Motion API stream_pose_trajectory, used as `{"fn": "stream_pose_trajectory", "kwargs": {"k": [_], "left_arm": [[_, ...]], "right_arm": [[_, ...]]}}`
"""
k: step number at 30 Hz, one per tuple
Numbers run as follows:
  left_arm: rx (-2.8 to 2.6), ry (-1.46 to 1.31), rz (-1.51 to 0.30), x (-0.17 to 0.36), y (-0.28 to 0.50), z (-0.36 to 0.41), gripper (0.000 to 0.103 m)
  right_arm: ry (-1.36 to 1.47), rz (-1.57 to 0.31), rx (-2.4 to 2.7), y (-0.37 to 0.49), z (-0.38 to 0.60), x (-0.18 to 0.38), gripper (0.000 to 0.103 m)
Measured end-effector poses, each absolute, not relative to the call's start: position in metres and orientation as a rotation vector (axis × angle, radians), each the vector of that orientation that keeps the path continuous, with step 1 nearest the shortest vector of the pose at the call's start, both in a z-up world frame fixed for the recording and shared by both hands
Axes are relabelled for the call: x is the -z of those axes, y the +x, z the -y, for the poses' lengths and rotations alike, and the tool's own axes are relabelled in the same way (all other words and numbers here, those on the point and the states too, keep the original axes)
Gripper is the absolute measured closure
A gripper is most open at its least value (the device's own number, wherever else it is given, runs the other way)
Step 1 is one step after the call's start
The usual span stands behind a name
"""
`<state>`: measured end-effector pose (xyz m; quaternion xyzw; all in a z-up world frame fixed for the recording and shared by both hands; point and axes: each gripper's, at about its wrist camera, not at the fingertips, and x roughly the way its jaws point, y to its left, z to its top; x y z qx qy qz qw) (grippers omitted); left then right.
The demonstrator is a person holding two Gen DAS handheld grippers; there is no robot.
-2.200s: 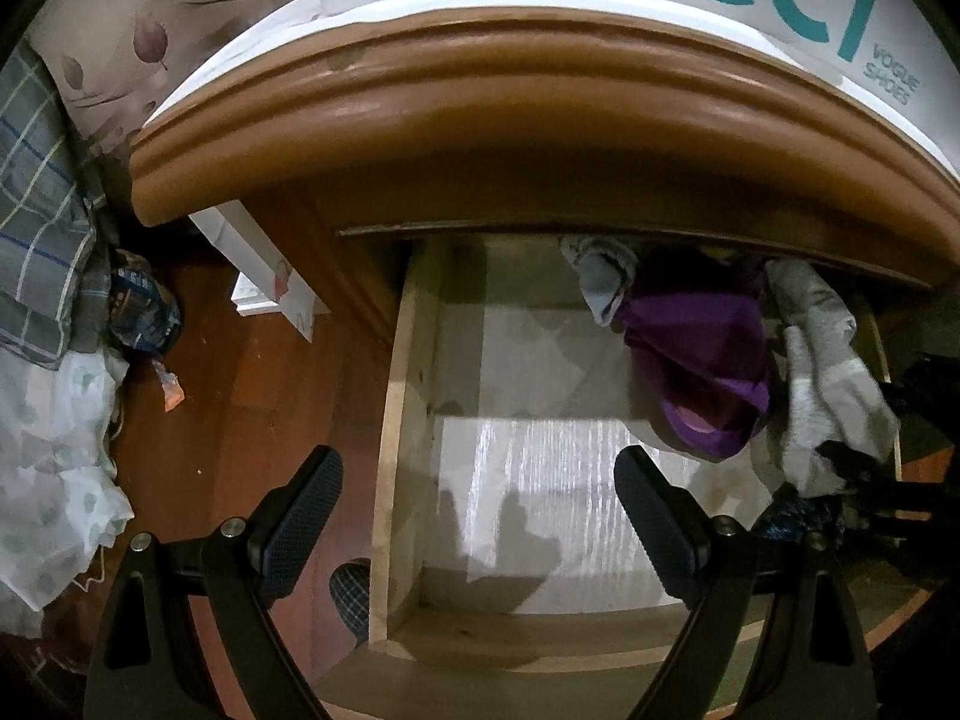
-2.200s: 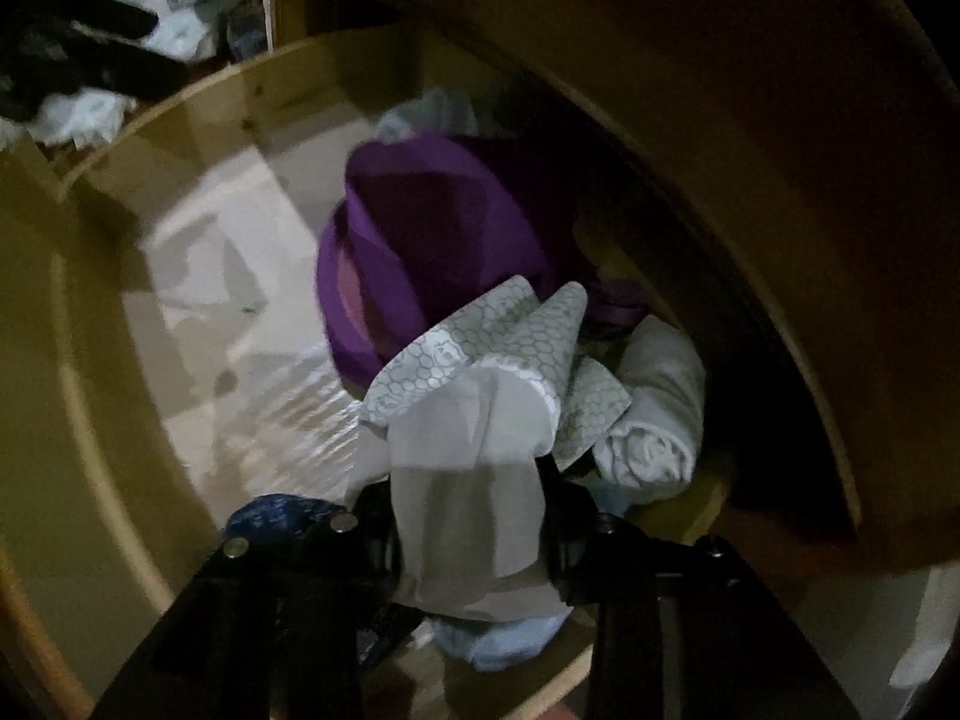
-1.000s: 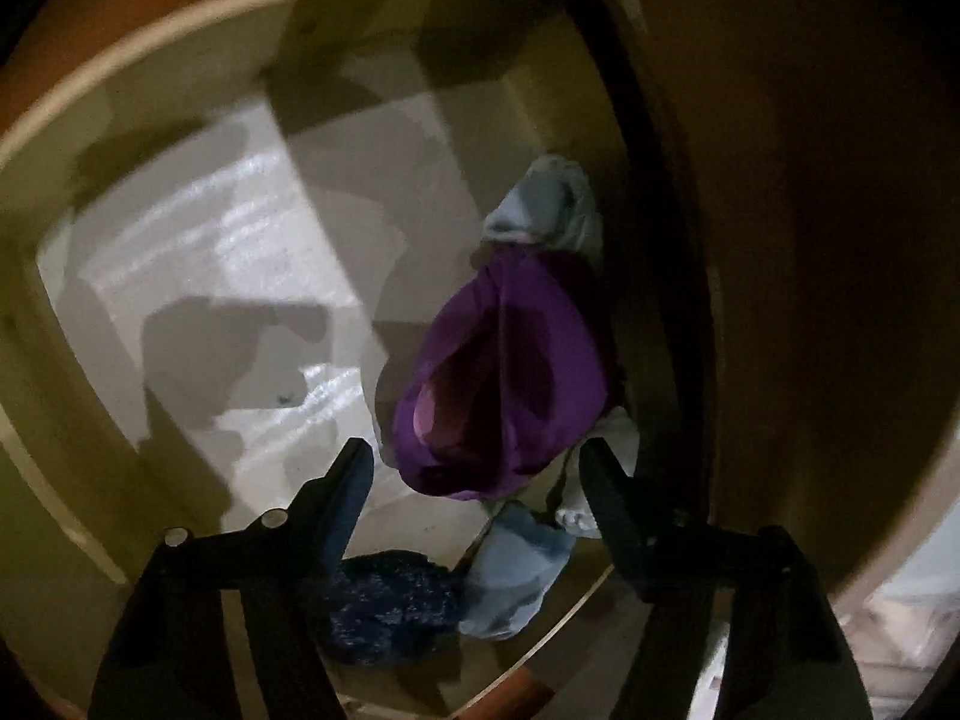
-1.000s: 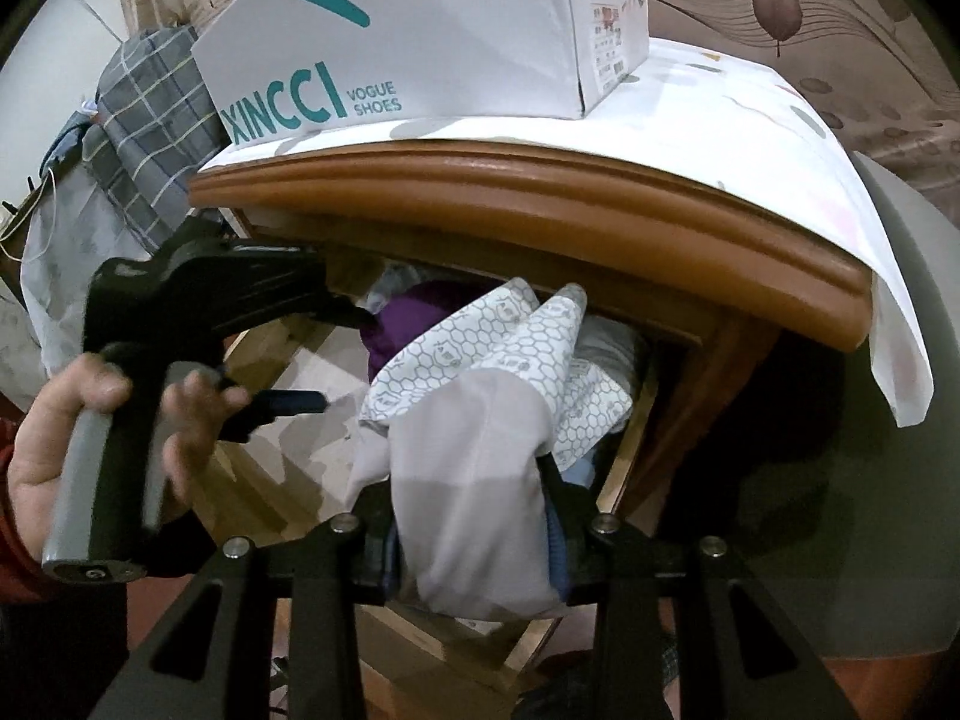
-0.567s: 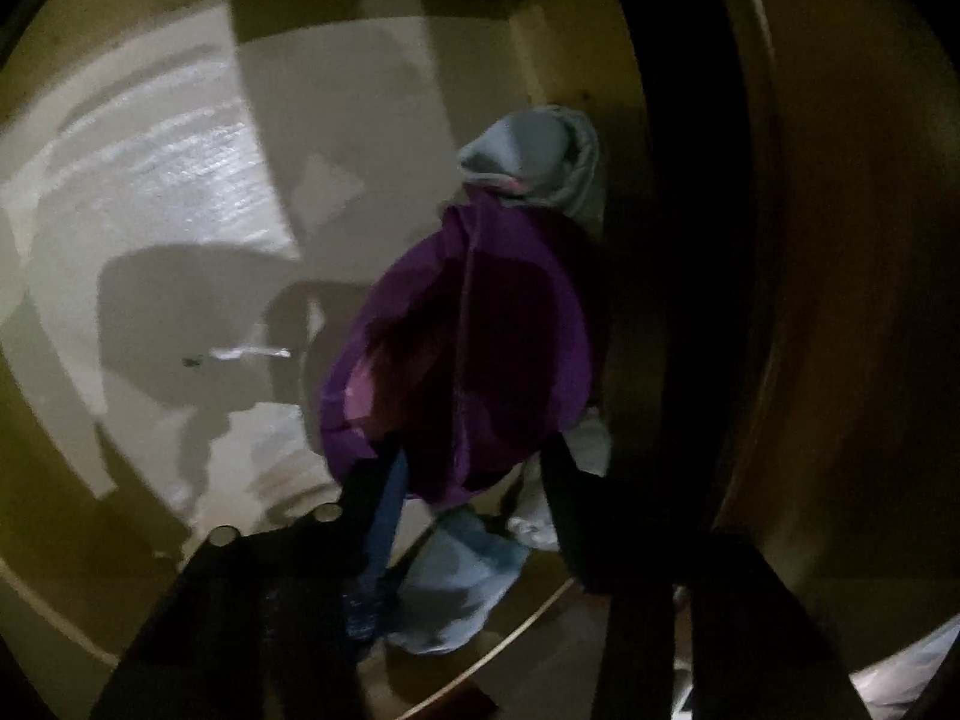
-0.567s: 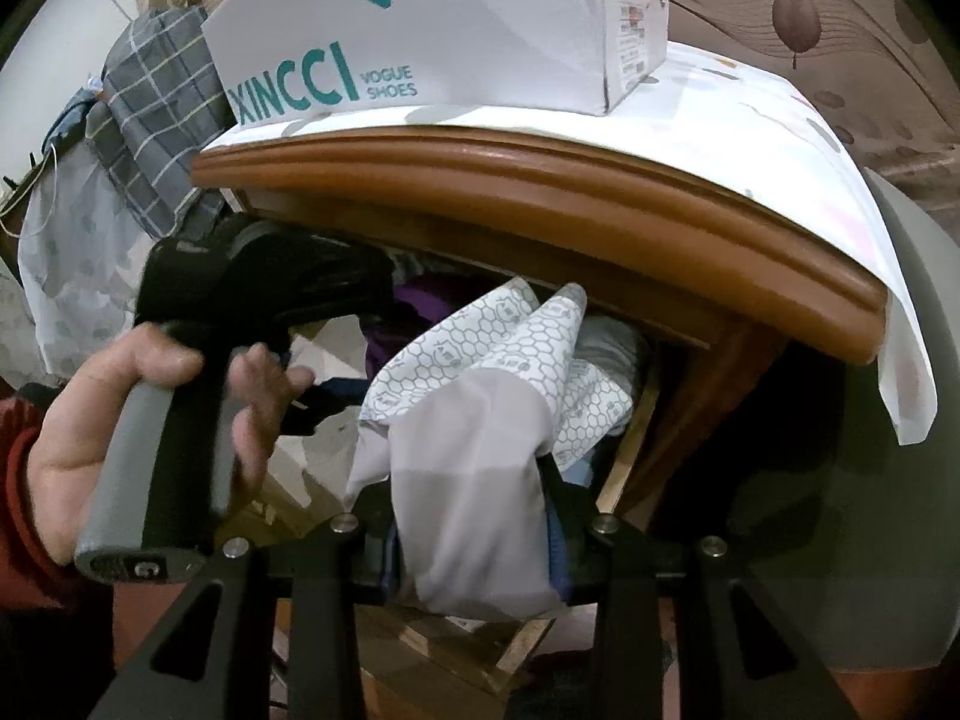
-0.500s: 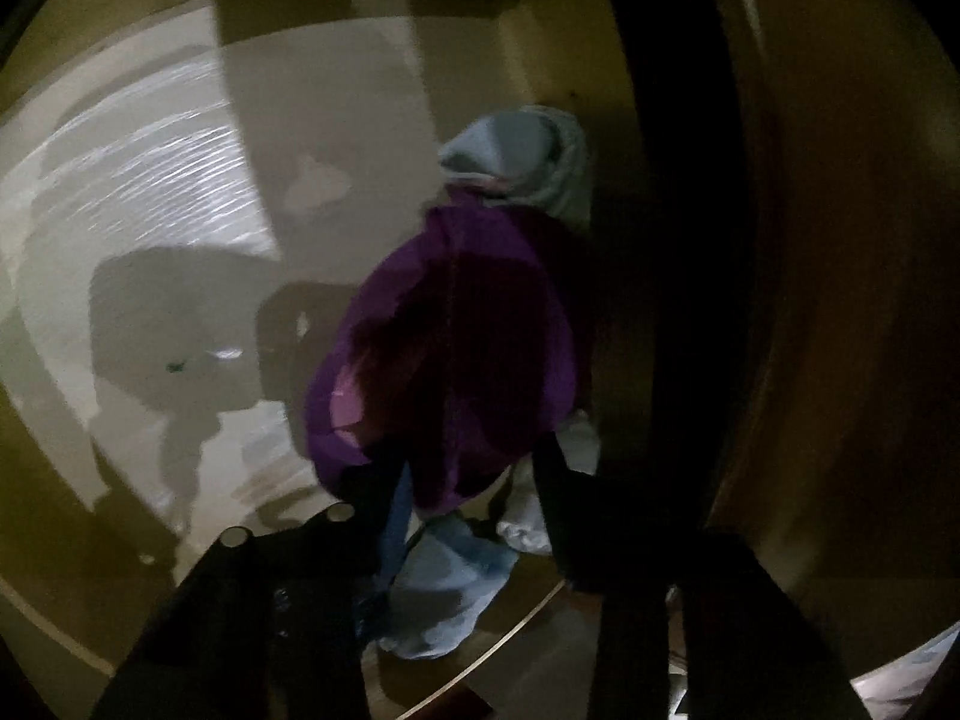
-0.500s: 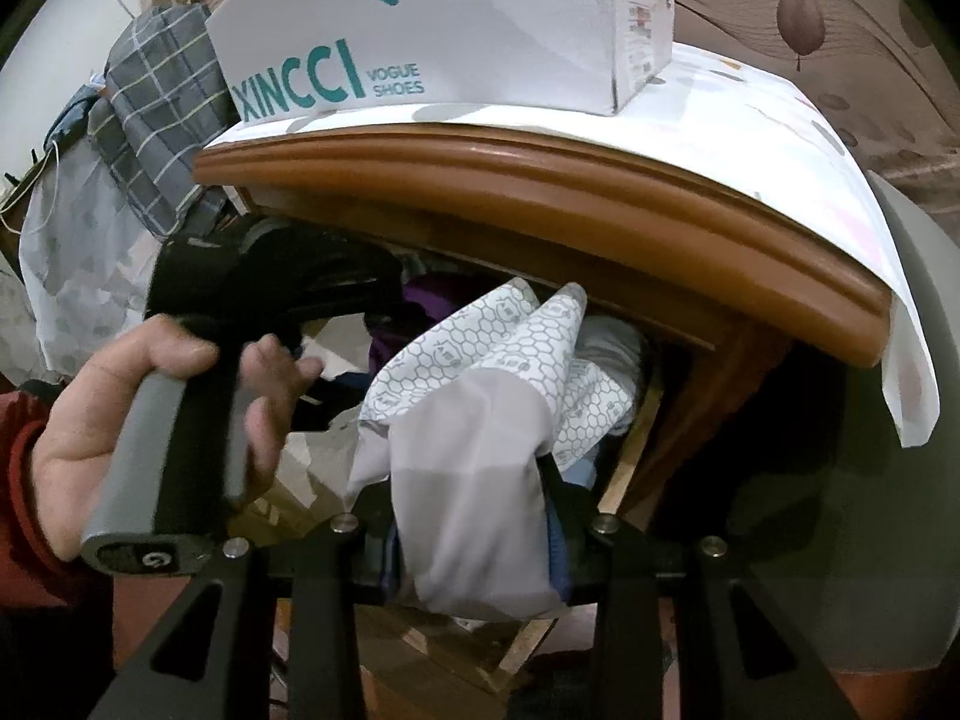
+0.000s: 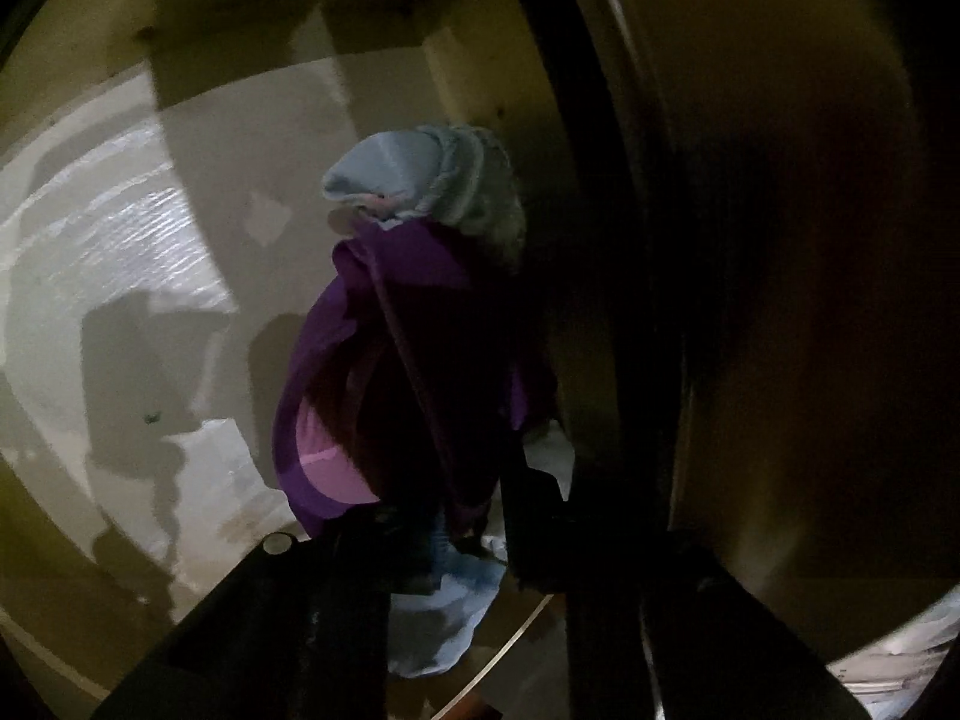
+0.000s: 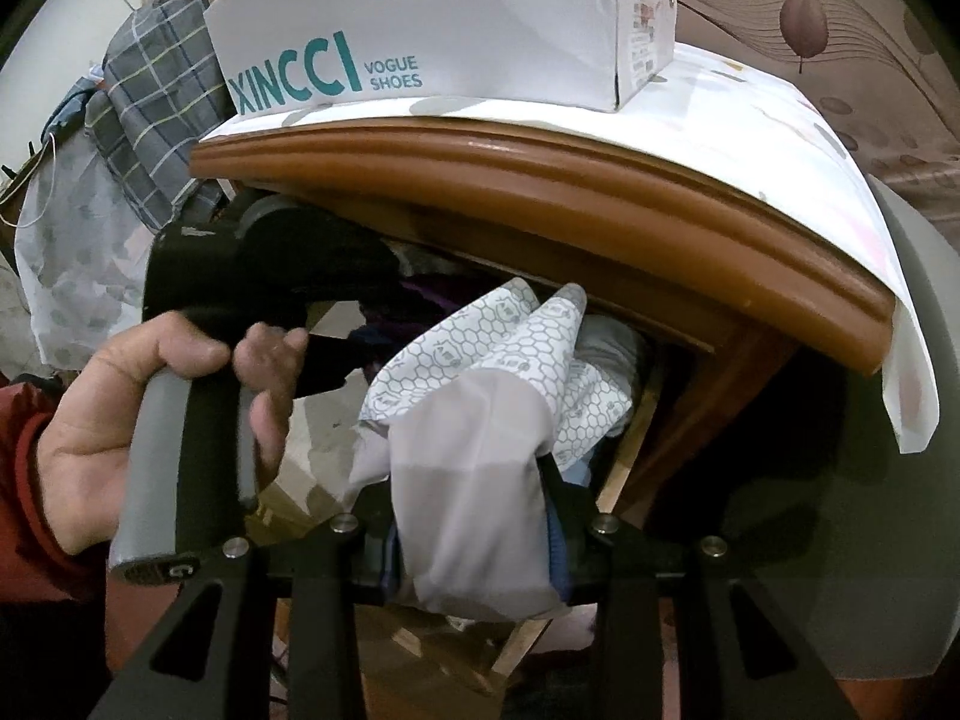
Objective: Take underwear out of drawer
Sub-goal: 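Reach the left tool into the drawer and grasp the purple underwear, then lift the purple underwear into the box with the left tool while the right tool follows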
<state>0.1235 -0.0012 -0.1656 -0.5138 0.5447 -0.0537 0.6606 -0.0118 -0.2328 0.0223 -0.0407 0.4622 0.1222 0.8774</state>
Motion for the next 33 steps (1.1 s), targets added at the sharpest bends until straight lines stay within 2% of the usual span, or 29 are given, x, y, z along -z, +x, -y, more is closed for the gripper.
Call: {"fn": "stream_pose_trajectory", "kwargs": {"k": [17, 23, 28, 33], "left_arm": [[0.16, -0.953, -1.232, 0.104, 0.102, -0.039, 0.094], [0.217, -0.868, -1.236, 0.084, 0.081, -0.031, 0.094], [0.279, -0.741, -1.199, 0.046, 0.069, -0.029, 0.094], [0.347, -0.591, -1.136, -0.026, 0.036, -0.039, 0.094]], "right_arm": [[-0.106, -0.954, -0.236, -0.012, 0.223, -0.02, 0.067], [-0.117, -0.948, -0.237, -0.015, 0.221, -0.018, 0.067], [-0.105, -0.942, -0.237, -0.015, 0.223, -0.018, 0.067], [-0.094, -0.948, -0.228, -0.014, 0.226, -0.017, 0.067]]}}
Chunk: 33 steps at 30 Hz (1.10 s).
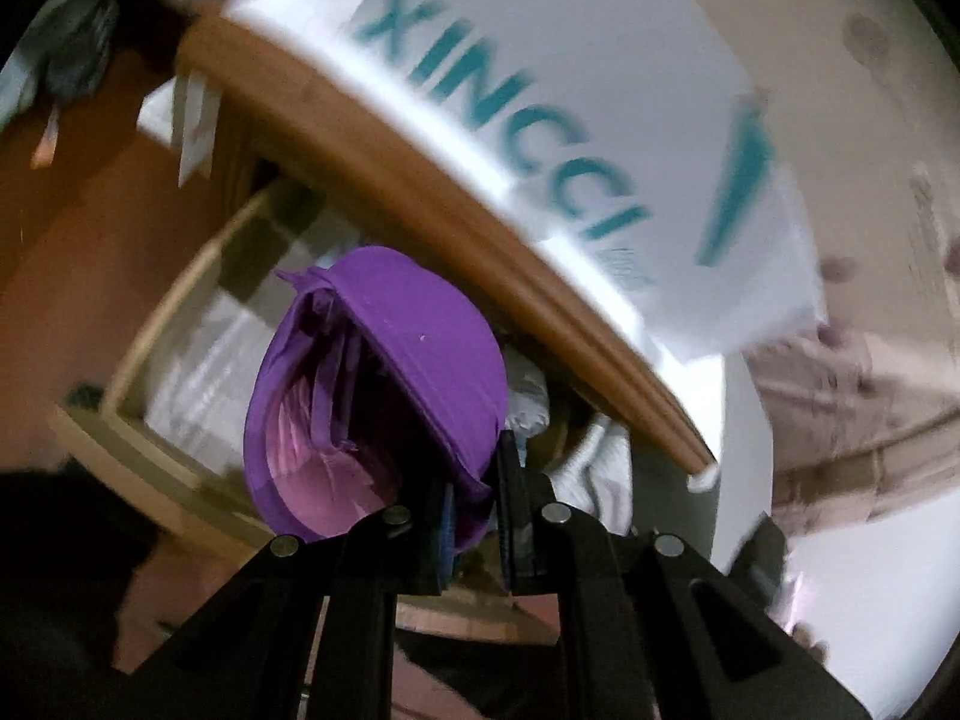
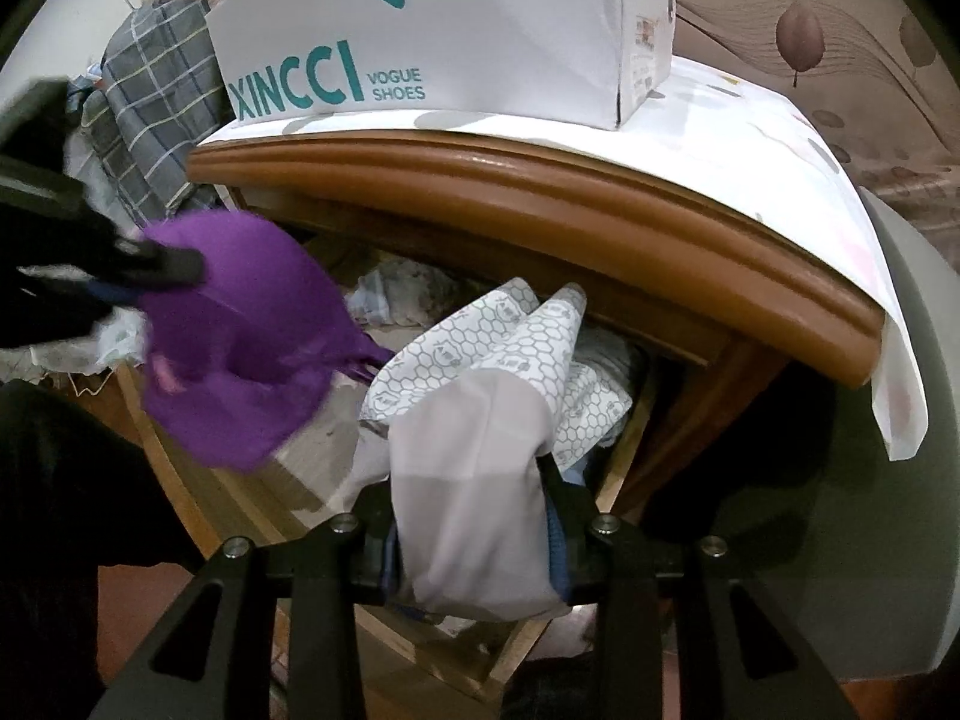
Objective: Take underwear out of drawer
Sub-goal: 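Lift the purple underwear into the box with the left tool while the right tool follows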
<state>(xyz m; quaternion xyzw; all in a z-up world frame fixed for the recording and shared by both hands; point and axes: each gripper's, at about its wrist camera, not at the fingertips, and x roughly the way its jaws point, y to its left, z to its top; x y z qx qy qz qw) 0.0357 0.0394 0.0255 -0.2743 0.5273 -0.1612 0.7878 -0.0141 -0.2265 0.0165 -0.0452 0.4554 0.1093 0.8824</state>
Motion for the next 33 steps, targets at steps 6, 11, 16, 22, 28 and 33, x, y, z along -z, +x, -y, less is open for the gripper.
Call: {"fn": "stream_pose_trajectory", "kwargs": {"k": [6, 11, 16, 22, 28, 33], "left_arm": [[0.445, -0.414, -1.021, -0.113, 0.009, -0.045, 0.094], [0.51, -0.322, -0.894, -0.188, 0.0, -0.051, 0.094], [0.543, -0.283, -0.726, -0.27, 0.008, -0.056, 0.094], [0.552, -0.259, -0.611, -0.324, 0.056, -0.048, 0.093], [0.487, -0.148, -0.645, -0.302, 0.132, -0.027, 0.093], [0.521, -0.161, -0.656, -0.251, 0.189, -0.02, 0.093]], "right_arm": [[-0.075, -0.938, -0.217, -0.017, 0.229, -0.022, 0.067], [-0.056, -0.934, -0.197, -0.017, 0.231, -0.024, 0.067], [-0.011, -0.911, -0.21, -0.024, 0.231, -0.032, 0.067], [0.012, -0.89, -0.221, -0.038, 0.223, -0.039, 0.067], [0.043, -0.856, -0.195, -0.049, 0.222, -0.053, 0.067], [0.09, -0.825, -0.182, -0.052, 0.225, -0.072, 0.067]]}}
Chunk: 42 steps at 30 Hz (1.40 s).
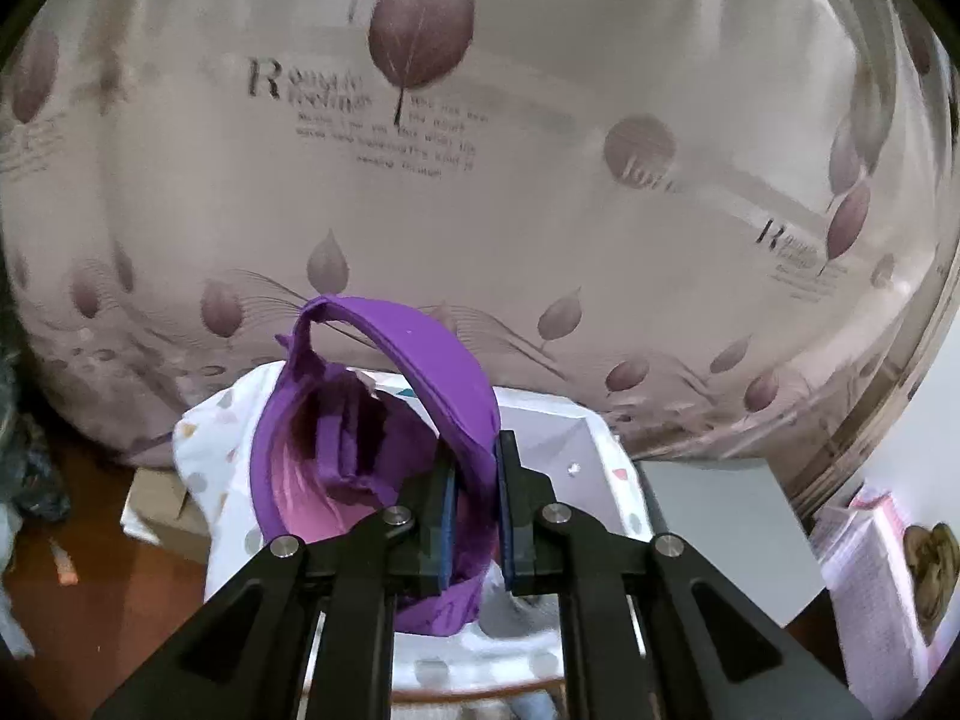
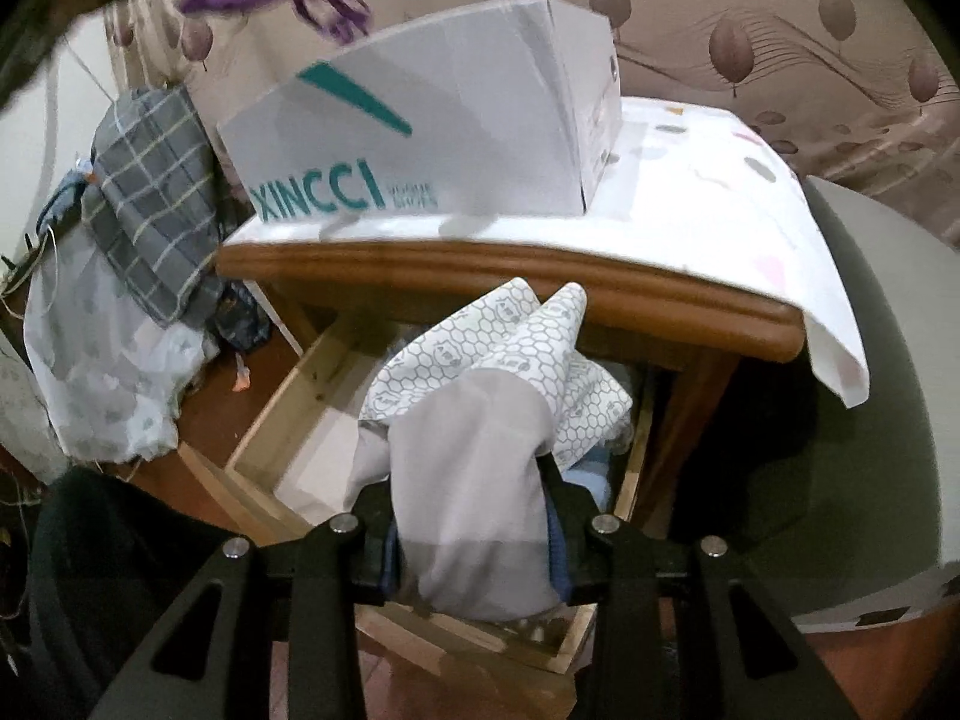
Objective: Take underwear out of drawer
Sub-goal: 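Lift the purple underwear into the box with the left tool while the right tool follows, then release the patterned cloth into the white box with the right tool while the left tool returns to the drawer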
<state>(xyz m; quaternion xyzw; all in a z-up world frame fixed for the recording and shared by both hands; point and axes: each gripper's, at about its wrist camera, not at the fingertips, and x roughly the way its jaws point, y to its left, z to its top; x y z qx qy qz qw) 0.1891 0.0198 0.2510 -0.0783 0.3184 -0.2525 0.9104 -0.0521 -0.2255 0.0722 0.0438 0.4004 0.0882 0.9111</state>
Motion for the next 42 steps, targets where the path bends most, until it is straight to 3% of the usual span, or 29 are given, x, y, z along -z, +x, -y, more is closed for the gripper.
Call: {"fn": "stream_pose_trajectory", "kwargs": {"k": [9, 13, 19, 21, 24, 35, 42], "left_arm": [[0.463, -0.109, -0.796, -0.159, 0.244, -0.014, 0.092], [0.454, -0.116, -0.8, -0.146, 0.248, -0.019, 0.09], [0.349, 0.042, -0.747, -0.151, 0.239, -0.005, 0.071], [0.296, 0.121, -0.712, -0.153, 0.233, 0.0, 0.053], [0.295, 0.168, -0.665, -0.158, 0.223, 0.0, 0.041], [0.305, 0.077, -0.545, -0.193, 0.162, -0.047, 0.025], [0.21, 0.145, -0.527, -0.166, 0.093, -0.089, 0.02]], "right_arm": [[0.057, -0.763, -0.181, -0.051, 0.227, -0.136, 0.067], [0.051, -0.71, -0.183, -0.043, 0.23, -0.178, 0.067], [0.012, -0.638, -0.158, -0.009, 0.221, -0.24, 0.066], [-0.035, -0.626, -0.138, 0.007, 0.212, -0.253, 0.066], [-0.068, -0.628, -0.12, 0.035, 0.202, -0.266, 0.066], [-0.135, -0.735, -0.085, 0.122, 0.167, -0.255, 0.066], [-0.124, -0.84, -0.066, 0.165, 0.154, -0.227, 0.066]]}}
